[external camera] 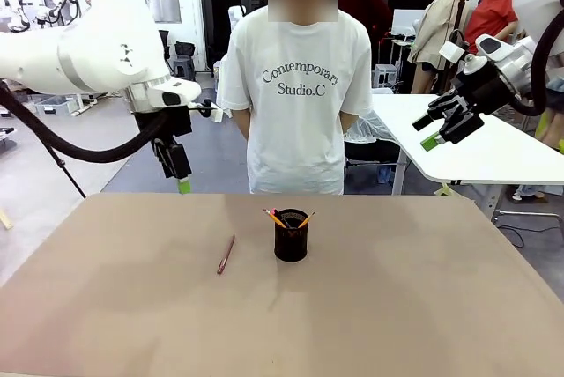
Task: Place the pens into the pen holder.
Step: Pick up a writing instrument from the table and place it into the Pen holder.
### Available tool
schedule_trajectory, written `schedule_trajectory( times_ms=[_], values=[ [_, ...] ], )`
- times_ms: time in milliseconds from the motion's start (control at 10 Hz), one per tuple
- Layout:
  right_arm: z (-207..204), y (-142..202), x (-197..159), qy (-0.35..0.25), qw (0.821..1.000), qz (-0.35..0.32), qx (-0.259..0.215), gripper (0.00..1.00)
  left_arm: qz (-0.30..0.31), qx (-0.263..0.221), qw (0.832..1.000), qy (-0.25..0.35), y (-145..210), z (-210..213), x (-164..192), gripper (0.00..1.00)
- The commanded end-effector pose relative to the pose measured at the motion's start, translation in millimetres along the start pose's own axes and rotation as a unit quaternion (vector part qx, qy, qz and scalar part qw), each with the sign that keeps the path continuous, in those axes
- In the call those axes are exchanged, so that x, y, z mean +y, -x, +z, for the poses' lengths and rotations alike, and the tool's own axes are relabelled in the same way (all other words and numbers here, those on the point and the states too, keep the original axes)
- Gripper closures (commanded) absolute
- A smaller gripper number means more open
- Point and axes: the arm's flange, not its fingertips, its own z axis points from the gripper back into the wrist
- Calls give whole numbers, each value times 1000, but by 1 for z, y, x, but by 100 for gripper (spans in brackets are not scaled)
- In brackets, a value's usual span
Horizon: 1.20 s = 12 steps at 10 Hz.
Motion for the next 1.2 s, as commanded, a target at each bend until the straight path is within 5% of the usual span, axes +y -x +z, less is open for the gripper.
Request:
schedule_trajectory(
  times_ms=[0,400,1100],
  values=[
    [2,-2,4,-2,1000,-9,0,0,82,56,995,29,-34,-15,-9,0],
    [2,-2,4,-2,1000,-9,0,0,258,98,961,5,-75,-55,-24,0],
    [2,-2,4,-2,1000,-9,0,0,345,-8,938,-31,-56,-125,-42,0]
  ],
)
